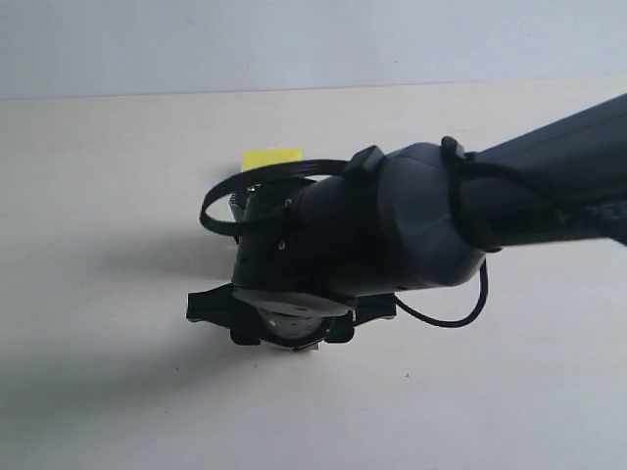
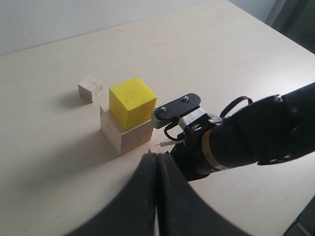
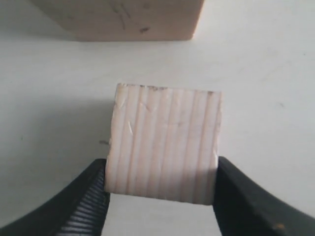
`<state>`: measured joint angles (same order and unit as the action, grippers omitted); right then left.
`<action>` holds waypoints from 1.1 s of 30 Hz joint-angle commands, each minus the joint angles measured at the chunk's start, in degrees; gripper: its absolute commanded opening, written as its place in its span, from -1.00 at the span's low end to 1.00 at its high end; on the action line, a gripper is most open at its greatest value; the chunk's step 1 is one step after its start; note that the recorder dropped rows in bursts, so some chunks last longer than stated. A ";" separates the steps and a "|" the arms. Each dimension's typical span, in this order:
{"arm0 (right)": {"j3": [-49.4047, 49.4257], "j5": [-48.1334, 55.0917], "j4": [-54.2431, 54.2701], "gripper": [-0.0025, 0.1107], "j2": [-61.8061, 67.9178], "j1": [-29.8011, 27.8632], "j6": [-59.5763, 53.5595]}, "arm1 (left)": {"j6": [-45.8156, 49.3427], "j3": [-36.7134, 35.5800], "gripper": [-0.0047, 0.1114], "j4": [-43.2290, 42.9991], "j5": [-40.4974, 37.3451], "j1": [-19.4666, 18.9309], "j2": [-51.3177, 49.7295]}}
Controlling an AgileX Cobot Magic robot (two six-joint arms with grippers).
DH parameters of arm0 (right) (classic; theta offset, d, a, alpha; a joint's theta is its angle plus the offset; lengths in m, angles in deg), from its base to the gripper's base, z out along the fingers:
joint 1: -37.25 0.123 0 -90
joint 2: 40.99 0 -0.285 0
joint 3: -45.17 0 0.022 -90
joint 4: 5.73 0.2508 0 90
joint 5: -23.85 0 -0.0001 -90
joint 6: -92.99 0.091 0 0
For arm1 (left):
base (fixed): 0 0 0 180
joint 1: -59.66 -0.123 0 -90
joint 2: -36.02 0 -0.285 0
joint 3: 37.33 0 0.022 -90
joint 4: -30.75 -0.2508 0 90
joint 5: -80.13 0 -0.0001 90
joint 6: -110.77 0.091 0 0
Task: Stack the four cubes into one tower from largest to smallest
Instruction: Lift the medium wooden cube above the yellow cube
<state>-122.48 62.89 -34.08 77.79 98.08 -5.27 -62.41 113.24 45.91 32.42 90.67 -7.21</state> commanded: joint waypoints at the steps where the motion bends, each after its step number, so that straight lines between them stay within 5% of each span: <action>1: -0.19 3.63 6.87 -0.96 -4.95 -0.19 -8.68 | 0.06 -0.26 -0.92 -0.06 0.69 0.42 0.22; 13: -0.33 8.89 3.86 -0.96 -23.44 2.76 -9.18 | 0.06 -0.26 -0.92 -0.45 1.08 0.42 0.22; 25: -19.91 19.66 2.88 -0.96 -17.98 -6.00 -23.59 | 0.06 -0.26 -0.92 0.34 1.17 0.42 0.22; 33: -23.06 18.18 2.80 -0.96 -13.18 -6.31 -25.27 | 0.06 -0.26 -0.92 0.45 1.17 0.42 0.22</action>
<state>-144.79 82.09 -30.72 62.99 92.11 -29.66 -62.41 113.24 45.82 32.53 90.67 -7.21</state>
